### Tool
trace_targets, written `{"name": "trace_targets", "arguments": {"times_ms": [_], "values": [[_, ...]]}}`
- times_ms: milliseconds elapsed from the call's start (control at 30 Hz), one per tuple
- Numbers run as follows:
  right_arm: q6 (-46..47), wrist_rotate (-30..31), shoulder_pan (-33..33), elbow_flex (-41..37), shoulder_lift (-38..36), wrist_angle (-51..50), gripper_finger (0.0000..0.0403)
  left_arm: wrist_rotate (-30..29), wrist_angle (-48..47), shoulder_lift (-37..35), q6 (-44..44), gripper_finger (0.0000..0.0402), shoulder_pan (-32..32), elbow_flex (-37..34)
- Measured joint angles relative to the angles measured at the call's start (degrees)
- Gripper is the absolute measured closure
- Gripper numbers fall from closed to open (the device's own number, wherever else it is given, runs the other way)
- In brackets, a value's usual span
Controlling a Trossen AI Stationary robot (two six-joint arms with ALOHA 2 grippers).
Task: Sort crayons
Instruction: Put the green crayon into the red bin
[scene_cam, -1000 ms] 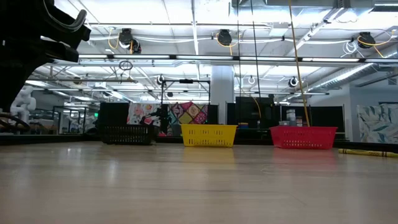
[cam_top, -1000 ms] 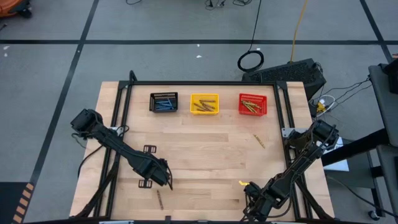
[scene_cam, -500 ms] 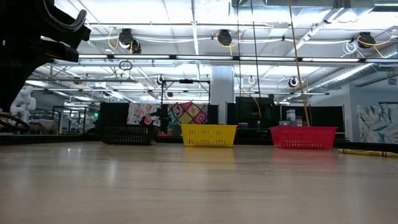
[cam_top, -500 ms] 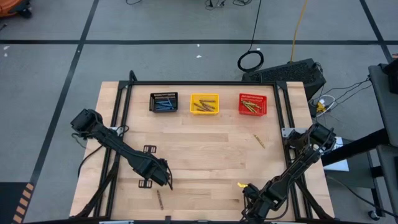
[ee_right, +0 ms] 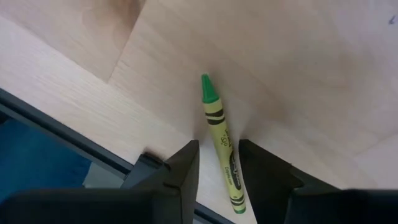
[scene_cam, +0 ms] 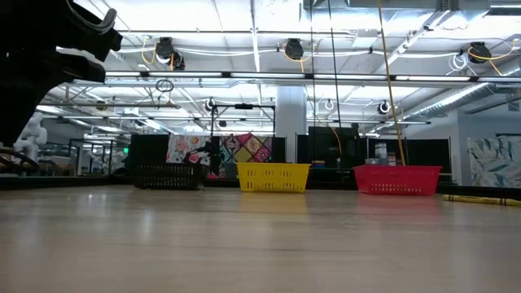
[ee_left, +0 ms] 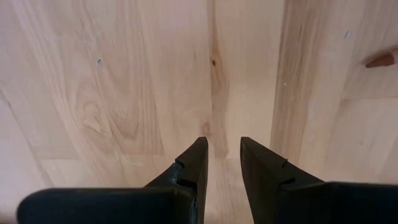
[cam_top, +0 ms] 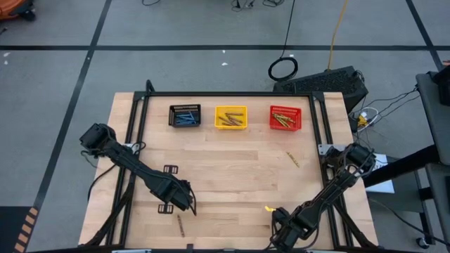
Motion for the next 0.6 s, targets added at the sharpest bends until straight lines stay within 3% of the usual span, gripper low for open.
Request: {"name": "trace_targets", "arguments": {"times_ms": [600], "values": [[-0.45, 3.46, -1.14, 0.00, 0.00, -2.09, 0.0299, -0.11, -0.01, -0.02, 0.02, 0.0316, 0.00, 0.00]]}}
